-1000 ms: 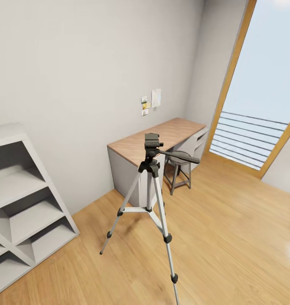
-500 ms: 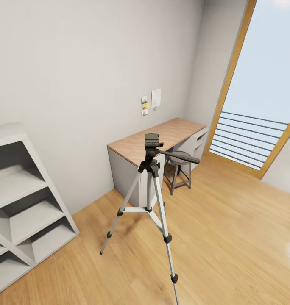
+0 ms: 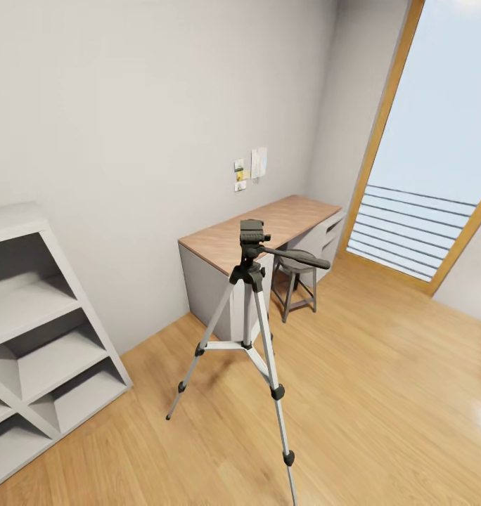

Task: Attach the digital camera to the camera tripod in the bedroom.

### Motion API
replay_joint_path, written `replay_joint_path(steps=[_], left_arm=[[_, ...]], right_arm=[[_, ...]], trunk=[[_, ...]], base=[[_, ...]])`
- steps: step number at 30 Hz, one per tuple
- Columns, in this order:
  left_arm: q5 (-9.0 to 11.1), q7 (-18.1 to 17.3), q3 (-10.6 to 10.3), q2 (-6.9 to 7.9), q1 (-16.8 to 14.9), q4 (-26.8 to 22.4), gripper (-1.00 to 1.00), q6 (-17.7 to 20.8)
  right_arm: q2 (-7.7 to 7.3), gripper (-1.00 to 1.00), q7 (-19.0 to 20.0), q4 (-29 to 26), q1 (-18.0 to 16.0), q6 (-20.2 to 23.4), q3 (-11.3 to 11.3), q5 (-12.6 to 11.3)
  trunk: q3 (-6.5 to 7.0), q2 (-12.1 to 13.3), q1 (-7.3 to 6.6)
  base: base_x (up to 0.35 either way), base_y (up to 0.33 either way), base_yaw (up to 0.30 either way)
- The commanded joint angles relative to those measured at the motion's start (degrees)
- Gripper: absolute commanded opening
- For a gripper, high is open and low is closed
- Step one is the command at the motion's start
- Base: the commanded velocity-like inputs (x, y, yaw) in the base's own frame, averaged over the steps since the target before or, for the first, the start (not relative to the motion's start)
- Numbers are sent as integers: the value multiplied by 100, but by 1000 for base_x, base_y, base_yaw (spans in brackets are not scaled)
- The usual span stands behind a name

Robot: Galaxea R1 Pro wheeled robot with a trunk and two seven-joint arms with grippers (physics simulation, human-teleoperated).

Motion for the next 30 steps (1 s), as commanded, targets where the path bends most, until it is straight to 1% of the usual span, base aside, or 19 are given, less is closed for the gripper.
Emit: replay_joint_path(steps=[1,2,3,5,6,8,9,11,12,13,14,16,18,20,23,25,26,27,30], left_arm=[[31,15,-49,0,-4,0,-100,6],[32,15,-49,0,-4,0,-100,6],[31,16,-49,0,-4,0,-100,6],[32,16,-49,0,-4,-1,-100,6],[33,13,-49,0,-4,-2,-100,6],[33,13,-47,0,-4,-1,-100,6],[33,12,-48,0,-4,0,-100,6],[33,10,-48,0,-4,0,-100,6],[32,11,-48,0,-4,0,-100,6],[32,10,-48,0,-4,-1,-100,6],[31,10,-48,0,-4,-1,-100,6],[30,9,-49,1,-4,-4,-100,6],[30,9,-49,0,-4,-5,-100,5],[28,12,-49,0,-4,-7,-100,1],[26,12,-49,0,-4,-7,-100,-1],[26,14,-49,0,-4,-8,-100,-1],[27,15,-49,0,-4,-8,-100,-2],[27,16,-49,0,-4,-8,-100,0],[26,16,-49,0,-4,-8,-100,2]], right_arm=[[-6,100,50,-44,2,-17,15,37],[-13,100,96,-119,8,-12,17,41],[-33,100,210,-375,11,26,21,50],[-60,100,400,-1033,-33,298,21,42],[-73,100,529,-1618,-117,698,8,22],[-85,100,657,-2282,-231,1258,-14,0],[-101,100,788,-2998,-346,1927,-36,-13],[-114,100,907,-3701,-456,2615,-60,-20],[-122,100,998,-4358,-558,3252,-87,-26],[-123,100,1031,-4662,-613,3531,-99,-27],[-120,100,1080,-5199,-729,3983,-115,-30],[-99,100,1134,-5826,-928,4418,-125,-34],[-70,100,1162,-6219,-1160,4654,-131,-37],[-44,100,1181,-6443,-1402,4775,-137,-53],[-22,100,1246,-6670,-1575,4820,-140,-144],[-13,100,1348,-6909,-1640,4832,-145,-264],[-10,100,1491,-7194,-1681,4835,-139,-413],[-11,100,1575,-7330,-1694,4834,-137,-488],[-17,100,1823,-7661,-1720,4848,-128,-644]], trunk=[[-11,-11,3],[-11,-11,3],[-11,-11,3],[-11,-11,3],[-11,-11,3],[-11,-11,3],[-11,-11,3],[-11,-11,3],[-11,-11,3],[-11,-11,3],[-11,-11,3],[-11,-11,3],[-11,-11,3],[-11,-11,3],[-11,-11,3],[-11,-11,3],[-11,-11,3],[-11,-11,3],[-11,-11,3]], base=[[-3,0,0],[-3,0,0],[-2,0,0],[-1,0,0],[0,0,0],[0,0,0],[0,0,0],[0,0,0],[0,0,0],[0,0,0],[0,0,0],[0,0,0],[0,0,0],[0,0,0],[0,0,0],[0,0,0],[0,0,0],[0,0,0],[0,0,0]])
